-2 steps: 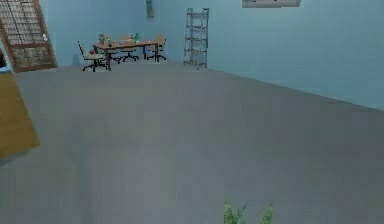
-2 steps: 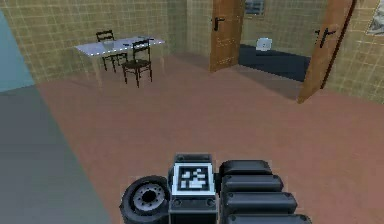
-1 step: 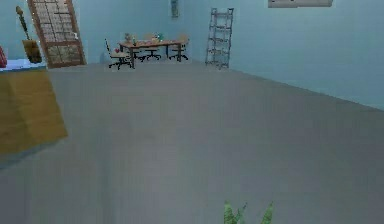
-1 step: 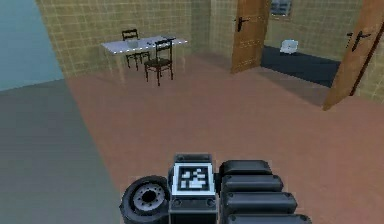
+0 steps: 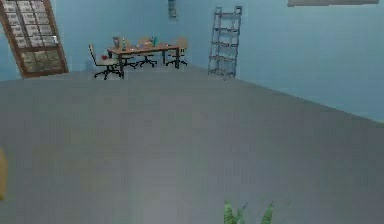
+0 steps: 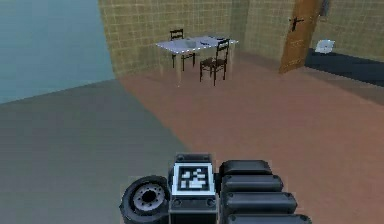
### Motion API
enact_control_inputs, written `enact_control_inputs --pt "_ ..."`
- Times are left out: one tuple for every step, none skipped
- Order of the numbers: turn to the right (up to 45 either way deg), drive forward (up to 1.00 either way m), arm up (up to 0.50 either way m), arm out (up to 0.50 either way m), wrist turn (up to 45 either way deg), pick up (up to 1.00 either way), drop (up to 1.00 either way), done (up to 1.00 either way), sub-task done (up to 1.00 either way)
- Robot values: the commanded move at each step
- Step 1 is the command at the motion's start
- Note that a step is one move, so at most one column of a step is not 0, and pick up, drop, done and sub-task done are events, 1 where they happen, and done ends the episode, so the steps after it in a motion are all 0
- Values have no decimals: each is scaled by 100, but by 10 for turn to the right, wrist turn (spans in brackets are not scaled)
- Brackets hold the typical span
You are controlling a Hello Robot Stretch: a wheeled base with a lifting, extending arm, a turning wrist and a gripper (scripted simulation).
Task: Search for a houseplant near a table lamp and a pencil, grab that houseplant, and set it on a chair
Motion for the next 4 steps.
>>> enact_control_inputs --pt "0 100 0 0 0 0 0 0 0" --pt "0 100 0 0 0 0 0 0 0" --pt "0 100 0 0 0 0 0 0 0" --pt "0 100 0 0 0 0 0 0 0"
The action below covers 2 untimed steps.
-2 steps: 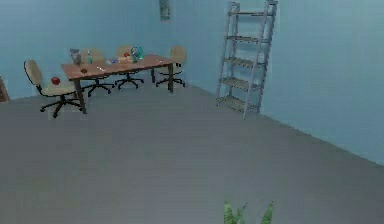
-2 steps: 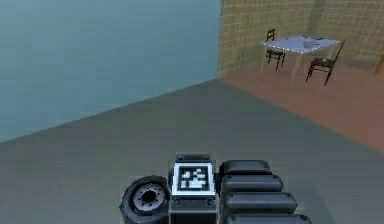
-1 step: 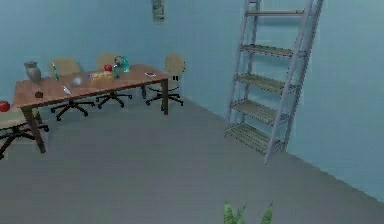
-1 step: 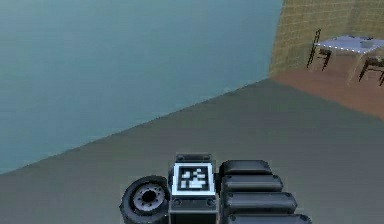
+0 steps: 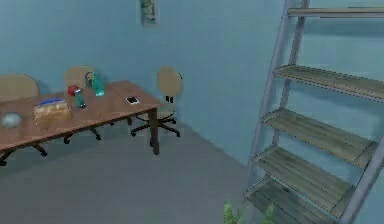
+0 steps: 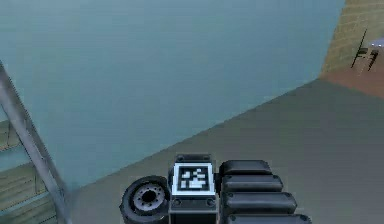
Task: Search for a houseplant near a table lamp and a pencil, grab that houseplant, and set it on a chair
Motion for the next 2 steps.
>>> enact_control_inputs --pt "0 100 0 0 0 0 0 0 0" --pt "-210 0 0 0 0 0 0 0 0"
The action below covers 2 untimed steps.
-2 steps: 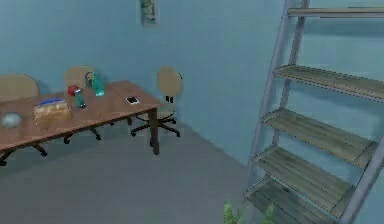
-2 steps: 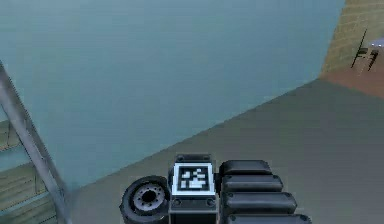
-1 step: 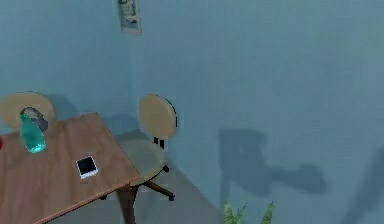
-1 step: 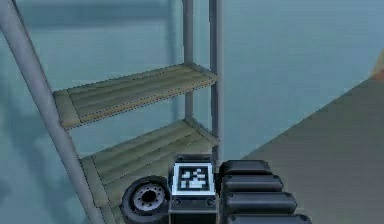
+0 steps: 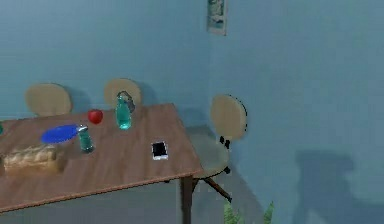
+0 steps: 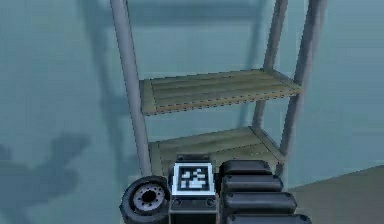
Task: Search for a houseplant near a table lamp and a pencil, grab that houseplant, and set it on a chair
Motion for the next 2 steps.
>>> enact_control_inputs --pt "0 10 0 0 0 0 0 0 0" --pt "270 0 0 0 0 0 0 0 0"
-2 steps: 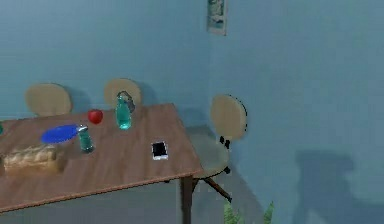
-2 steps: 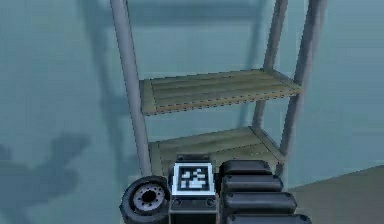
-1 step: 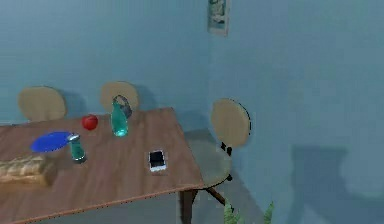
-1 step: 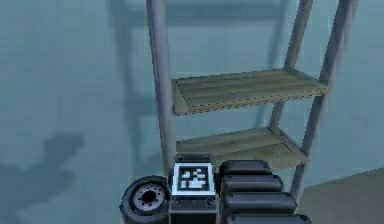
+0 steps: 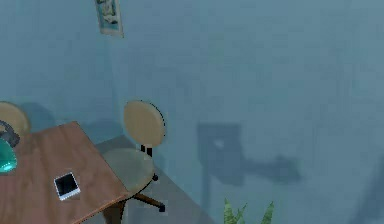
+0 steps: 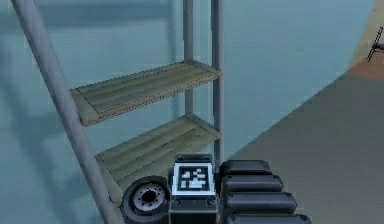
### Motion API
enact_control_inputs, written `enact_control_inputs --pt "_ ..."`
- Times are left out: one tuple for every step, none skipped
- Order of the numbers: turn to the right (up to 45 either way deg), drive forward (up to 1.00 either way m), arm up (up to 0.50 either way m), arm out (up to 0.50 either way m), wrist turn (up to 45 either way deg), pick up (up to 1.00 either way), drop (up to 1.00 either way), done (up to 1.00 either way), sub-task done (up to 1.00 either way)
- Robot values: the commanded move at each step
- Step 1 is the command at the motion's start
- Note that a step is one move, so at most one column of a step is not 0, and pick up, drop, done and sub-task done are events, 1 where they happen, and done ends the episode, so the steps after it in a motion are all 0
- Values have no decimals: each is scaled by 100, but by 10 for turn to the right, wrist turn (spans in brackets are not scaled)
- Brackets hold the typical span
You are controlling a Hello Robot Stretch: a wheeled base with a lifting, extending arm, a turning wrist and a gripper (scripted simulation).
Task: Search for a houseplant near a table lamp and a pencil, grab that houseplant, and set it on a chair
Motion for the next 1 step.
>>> enact_control_inputs --pt "0 35 0 0 0 0 0 0 0"
